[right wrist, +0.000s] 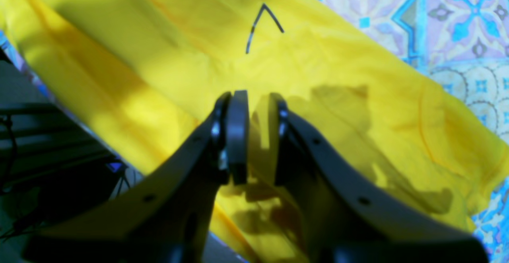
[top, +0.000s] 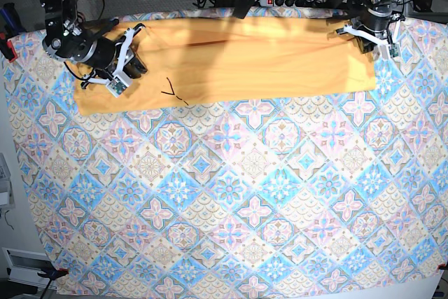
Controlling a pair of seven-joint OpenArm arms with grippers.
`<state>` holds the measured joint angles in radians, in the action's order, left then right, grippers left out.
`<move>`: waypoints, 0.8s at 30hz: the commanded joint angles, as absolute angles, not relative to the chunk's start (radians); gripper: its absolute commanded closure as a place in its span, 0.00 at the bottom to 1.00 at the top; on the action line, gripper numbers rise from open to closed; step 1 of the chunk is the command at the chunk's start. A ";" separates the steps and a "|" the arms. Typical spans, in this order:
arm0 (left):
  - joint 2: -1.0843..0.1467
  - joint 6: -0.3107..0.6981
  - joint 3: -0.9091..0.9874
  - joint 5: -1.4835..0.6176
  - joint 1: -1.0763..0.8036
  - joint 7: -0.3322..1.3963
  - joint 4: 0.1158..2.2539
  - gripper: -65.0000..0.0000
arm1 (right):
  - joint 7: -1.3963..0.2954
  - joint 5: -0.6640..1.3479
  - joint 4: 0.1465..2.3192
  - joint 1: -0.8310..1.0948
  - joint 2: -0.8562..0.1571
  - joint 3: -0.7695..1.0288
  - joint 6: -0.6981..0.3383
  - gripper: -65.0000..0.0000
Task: Fold the T-shirt properly
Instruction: 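Move the right gripper inward along the shirt and grasp the fabric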
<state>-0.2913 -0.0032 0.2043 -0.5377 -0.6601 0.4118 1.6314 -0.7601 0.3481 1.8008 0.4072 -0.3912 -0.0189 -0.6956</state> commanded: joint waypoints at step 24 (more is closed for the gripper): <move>-0.302 0.002 0.217 -0.538 -0.693 0.389 1.736 0.39 | -0.668 0.360 1.419 0.228 -0.320 -0.185 -0.698 0.87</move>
